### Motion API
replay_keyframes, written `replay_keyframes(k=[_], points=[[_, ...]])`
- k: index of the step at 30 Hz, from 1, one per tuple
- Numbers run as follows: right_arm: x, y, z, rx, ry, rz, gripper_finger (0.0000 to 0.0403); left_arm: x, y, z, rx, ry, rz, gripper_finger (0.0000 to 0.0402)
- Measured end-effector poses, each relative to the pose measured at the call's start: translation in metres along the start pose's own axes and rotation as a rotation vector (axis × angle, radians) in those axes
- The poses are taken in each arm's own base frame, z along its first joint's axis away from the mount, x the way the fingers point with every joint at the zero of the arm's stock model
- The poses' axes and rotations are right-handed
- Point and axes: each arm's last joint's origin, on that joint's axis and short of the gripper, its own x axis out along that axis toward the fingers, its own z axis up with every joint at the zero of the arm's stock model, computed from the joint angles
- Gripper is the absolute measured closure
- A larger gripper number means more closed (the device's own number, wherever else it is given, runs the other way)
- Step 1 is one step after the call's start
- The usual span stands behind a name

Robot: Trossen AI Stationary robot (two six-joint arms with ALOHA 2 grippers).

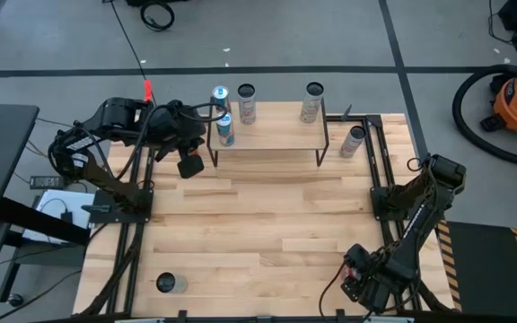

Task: Place canned beverage on shelf
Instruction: Put the bottom orange soda can on the shelf

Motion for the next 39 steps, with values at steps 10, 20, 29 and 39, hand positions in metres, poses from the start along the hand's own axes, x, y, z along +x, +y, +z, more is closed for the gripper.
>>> replay_keyframes(k=[10,20,29,39], points=[[0.0,0.007,0.007,-0.01,0.009,0.042,0.0103,0.0,0.0,0.0,0.0,0.0,0.0,0.0392],[0.0,0.01,0.016,-0.03,0.04,0.029,0.0103,0.0,0.0,0.0,0.0,0.0,0.0,0.0392],[0.001,0.01,0.017,-0.029,0.006,0.038,0.0076,0.0,0.0,0.0,0.0,0.0,0.0,0.0392],[0.001,0.013,0.025,-0.059,0.027,0.036,0.0104,0.0,0.0,0.0,0.0,0.0,0.0,0.0392]])
